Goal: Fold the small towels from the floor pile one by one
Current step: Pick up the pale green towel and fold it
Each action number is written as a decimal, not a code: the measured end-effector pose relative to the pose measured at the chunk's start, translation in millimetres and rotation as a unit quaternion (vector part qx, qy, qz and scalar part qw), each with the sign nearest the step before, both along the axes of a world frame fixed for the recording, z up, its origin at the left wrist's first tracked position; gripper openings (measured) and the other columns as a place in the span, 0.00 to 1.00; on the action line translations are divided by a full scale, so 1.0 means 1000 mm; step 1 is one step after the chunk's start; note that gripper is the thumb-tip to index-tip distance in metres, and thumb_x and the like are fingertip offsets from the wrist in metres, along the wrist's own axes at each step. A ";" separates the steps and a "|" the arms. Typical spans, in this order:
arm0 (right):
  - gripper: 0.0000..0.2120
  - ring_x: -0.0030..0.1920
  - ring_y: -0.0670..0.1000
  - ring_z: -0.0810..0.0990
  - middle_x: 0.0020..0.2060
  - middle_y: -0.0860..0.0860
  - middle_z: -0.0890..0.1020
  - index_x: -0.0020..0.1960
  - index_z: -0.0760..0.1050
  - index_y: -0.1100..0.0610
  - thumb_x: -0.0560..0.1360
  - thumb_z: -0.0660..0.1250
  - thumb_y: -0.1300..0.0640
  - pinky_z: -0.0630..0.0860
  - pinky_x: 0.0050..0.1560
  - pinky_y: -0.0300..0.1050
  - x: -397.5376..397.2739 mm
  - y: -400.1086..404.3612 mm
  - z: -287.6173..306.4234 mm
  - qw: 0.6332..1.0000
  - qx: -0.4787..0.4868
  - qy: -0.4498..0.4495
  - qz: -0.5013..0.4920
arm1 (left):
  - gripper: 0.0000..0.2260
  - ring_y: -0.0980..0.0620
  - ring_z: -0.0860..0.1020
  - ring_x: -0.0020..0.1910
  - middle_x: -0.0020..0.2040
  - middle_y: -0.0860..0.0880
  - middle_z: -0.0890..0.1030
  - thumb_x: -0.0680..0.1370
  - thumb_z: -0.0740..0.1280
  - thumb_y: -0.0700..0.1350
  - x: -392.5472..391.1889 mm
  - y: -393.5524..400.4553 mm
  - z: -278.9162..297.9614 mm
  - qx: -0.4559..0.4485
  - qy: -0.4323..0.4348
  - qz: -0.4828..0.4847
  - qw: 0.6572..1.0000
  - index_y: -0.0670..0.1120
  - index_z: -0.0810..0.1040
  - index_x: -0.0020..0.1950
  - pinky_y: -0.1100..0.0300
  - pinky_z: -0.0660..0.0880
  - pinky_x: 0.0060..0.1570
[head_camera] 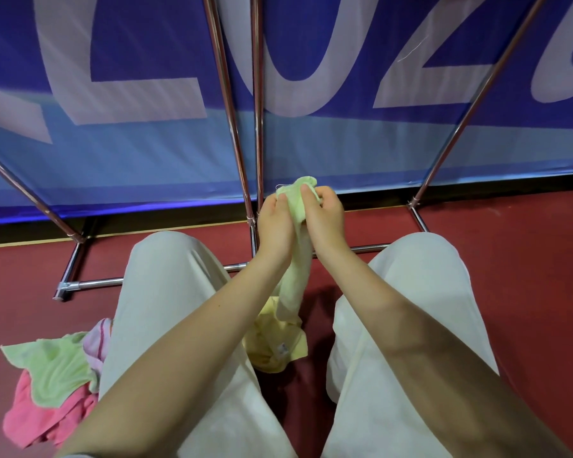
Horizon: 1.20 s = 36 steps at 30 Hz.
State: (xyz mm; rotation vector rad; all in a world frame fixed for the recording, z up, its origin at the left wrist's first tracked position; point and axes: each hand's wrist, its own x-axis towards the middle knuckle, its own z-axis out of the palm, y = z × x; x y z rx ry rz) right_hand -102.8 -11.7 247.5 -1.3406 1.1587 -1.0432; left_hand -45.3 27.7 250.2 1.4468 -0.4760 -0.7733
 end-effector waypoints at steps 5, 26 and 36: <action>0.12 0.30 0.46 0.73 0.28 0.46 0.74 0.37 0.73 0.53 0.78 0.60 0.59 0.71 0.37 0.41 -0.004 0.002 0.009 0.997 -0.038 0.029 0.067 | 0.11 0.55 0.73 0.38 0.39 0.49 0.77 0.82 0.55 0.40 0.011 -0.002 0.000 -0.003 0.021 0.007 1.000 0.42 0.76 0.48 0.63 0.71 0.40; 0.08 0.41 0.44 0.82 0.37 0.46 0.83 0.40 0.79 0.52 0.72 0.72 0.47 0.76 0.44 0.42 -0.036 -0.002 0.016 0.992 0.033 0.070 0.101 | 0.07 0.52 0.77 0.40 0.43 0.45 0.78 0.78 0.63 0.43 0.014 0.014 0.030 -0.043 0.123 -0.117 0.985 0.42 0.78 0.50 0.60 0.76 0.39; 0.17 0.41 0.51 0.83 0.40 0.55 0.84 0.43 0.81 0.59 0.75 0.67 0.45 0.77 0.43 0.45 -0.046 -0.003 0.019 0.996 0.076 0.007 0.040 | 0.13 0.45 0.81 0.54 0.53 0.45 0.83 0.75 0.66 0.52 -0.003 0.016 0.024 -0.040 -0.004 -0.167 0.985 0.47 0.81 0.55 0.47 0.77 0.56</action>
